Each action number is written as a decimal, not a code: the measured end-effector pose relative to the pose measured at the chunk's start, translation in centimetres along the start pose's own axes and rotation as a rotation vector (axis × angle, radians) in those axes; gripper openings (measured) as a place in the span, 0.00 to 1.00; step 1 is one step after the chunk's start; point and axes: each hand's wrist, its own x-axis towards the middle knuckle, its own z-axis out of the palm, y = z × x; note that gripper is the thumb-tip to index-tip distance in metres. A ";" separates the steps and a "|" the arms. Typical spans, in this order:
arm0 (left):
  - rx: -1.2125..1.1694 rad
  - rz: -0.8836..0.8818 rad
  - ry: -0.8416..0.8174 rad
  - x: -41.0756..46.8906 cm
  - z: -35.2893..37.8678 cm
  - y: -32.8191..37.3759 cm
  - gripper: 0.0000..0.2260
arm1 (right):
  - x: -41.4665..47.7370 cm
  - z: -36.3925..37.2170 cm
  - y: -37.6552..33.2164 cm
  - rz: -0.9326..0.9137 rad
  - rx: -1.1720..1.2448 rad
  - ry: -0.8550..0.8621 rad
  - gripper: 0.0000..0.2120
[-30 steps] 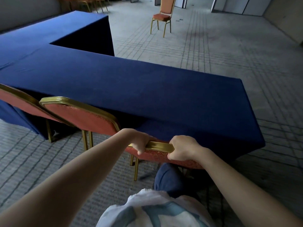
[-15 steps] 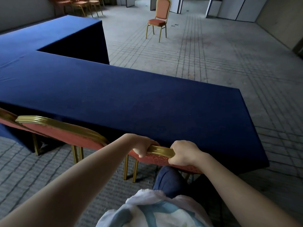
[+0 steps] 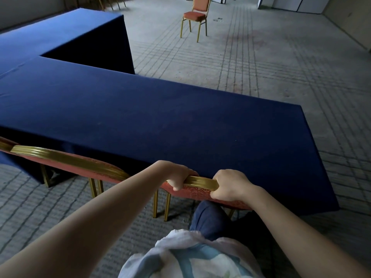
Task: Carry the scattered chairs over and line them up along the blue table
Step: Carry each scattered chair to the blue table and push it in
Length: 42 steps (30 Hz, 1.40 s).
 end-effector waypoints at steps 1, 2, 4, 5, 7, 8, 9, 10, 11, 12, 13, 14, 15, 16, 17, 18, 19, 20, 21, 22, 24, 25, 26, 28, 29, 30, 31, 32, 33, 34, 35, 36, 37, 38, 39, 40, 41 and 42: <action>-0.001 0.004 0.001 0.0 0.0 0.0 0.37 | -0.1 0.1 0.0 0.001 0.005 0.006 0.08; 0.001 0.009 0.001 0.0 0.1 0.1 0.36 | -0.2 0.3 0.1 0.002 0.010 0.010 0.09; 0.007 0.011 0.002 0.1 0.2 0.4 0.36 | -0.4 0.6 0.4 0.006 0.017 0.015 0.10; 0.011 0.011 0.003 0.1 0.3 0.5 0.36 | -0.5 0.8 0.5 0.011 0.022 0.015 0.10; 0.021 0.009 0.010 0.2 0.3 0.8 0.36 | -0.7 1.0 0.6 0.022 0.041 0.014 0.11; 0.020 0.007 0.015 0.2 0.4 0.8 0.36 | -0.7 1.1 0.7 0.028 0.049 0.014 0.11; 0.014 0.005 0.019 0.2 0.4 0.8 0.36 | -0.7 1.1 0.6 0.033 0.055 0.012 0.10; 0.006 0.004 0.023 0.2 0.4 0.7 0.36 | -0.7 1.2 0.6 0.035 0.061 0.008 0.10; -0.003 0.003 0.027 0.2 0.5 0.5 0.36 | -0.6 1.2 0.5 0.036 0.066 0.002 0.10; -0.010 0.003 0.031 0.2 0.6 0.4 0.36 | -0.5 1.2 0.4 0.034 0.069 -0.005 0.10; -0.017 0.004 0.037 0.2 0.7 0.3 0.36 | -0.4 1.2 0.4 0.033 0.070 -0.015 0.09; -0.026 0.005 0.046 0.2 0.8 0.2 0.35 | -0.4 1.2 0.4 0.035 0.074 -0.027 0.08; -0.031 0.006 0.059 0.1 0.9 0.2 0.35 | -0.4 1.1 0.4 0.038 0.084 -0.038 0.08; -0.035 0.007 0.069 0.1 1.0 0.3 0.34 | -0.5 1.1 0.4 0.041 0.095 -0.051 0.07; -0.036 0.008 0.076 0.1 1.0 0.4 0.34 | -0.5 1.1 0.4 0.043 0.103 -0.063 0.07; -0.034 0.006 0.084 0.0 1.1 0.5 0.34 | -0.6 1.1 0.4 0.045 0.109 -0.073 0.07; -0.031 0.001 0.094 0.0 1.2 0.6 0.34 | -0.6 1.1 0.4 0.050 0.112 -0.079 0.06; -0.028 -0.007 0.110 0.0 1.3 0.7 0.33 | -0.7 1.1 0.3 0.054 0.115 -0.080 0.06; -0.024 -0.018 0.131 -0.1 1.5 0.8 0.32 | -0.8 1.2 0.3 0.058 0.119 -0.076 0.06; -0.019 -0.031 0.157 -0.2 1.6 0.9 0.31 | -1.0 1.2 0.3 0.060 0.125 -0.065 0.06; -0.011 -0.059 0.215 -0.5 1.9 1.2 0.29 | -1.4 1.3 0.3 0.058 0.124 -0.034 0.06; -0.011 -0.073 0.245 -0.6 2.0 1.3 0.27 | -1.7 1.3 0.2 0.051 0.117 -0.014 0.07; -0.014 -0.088 0.275 -0.8 2.2 1.5 0.26 | -2.0 1.4 0.1 0.044 0.104 0.012 0.08; -0.019 -0.113 0.328 -1.2 2.6 1.9 0.25 | -2.9 1.6 0.0 0.041 0.096 0.077 0.08; -0.023 -0.122 0.345 -1.3 2.8 2.0 0.26 | -3.4 1.7 0.1 0.046 0.119 0.113 0.08; -0.031 -0.127 0.359 -1.4 3.0 2.1 0.26 | -3.8 1.9 0.2 0.052 0.162 0.140 0.09; -0.044 -0.128 0.378 -1.6 3.0 2.3 0.27 | -4.3 2.0 0.5 0.060 0.220 0.148 0.11; -0.062 -0.125 0.405 -1.7 3.1 2.6 0.27 | -4.6 2.3 0.8 0.064 0.282 0.142 0.14; -0.087 -0.117 0.436 -1.7 3.1 2.8 0.26 | -5.0 2.5 1.1 0.064 0.339 0.137 0.18; -0.115 -0.104 0.467 -1.7 3.2 3.0 0.25 | -5.3 2.9 1.3 0.065 0.384 0.142 0.21; -0.139 -0.094 0.493 -1.7 3.4 3.4 0.24 | -5.6 3.2 1.4 0.062 0.415 0.158 0.23; -0.154 -0.089 0.516 -1.8 3.5 3.8 0.23 | -5.9 3.6 1.4 0.059 0.435 0.182 0.24; -0.158 -0.086 0.537 -1.9 3.7 4.3 0.22 | -6.2 4.0 1.5 0.058 0.451 0.210 0.24; -0.152 -0.083 0.560 -2.0 3.9 4.7 0.21 | -6.6 4.4 1.6 0.062 0.470 0.233 0.24; -0.151 -0.079 0.582 -2.1 4.1 5.2 0.20 | -7.0 4.7 1.8 0.070 0.490 0.251 0.24; -0.156 -0.076 0.603 -2.2 4.2 5.7 0.20 | -7.4 5.0 2.1 0.079 0.506 0.268 0.25; -0.164 -0.075 0.620 -2.4 4.3 6.1 0.19 | -7.9 5.2 2.4 0.089 0.520 0.283 0.25; -0.172 -0.075 0.632 -2.7 4.2 6.5 0.18 | -8.2 5.3 2.7 0.107 0.543 0.294 0.24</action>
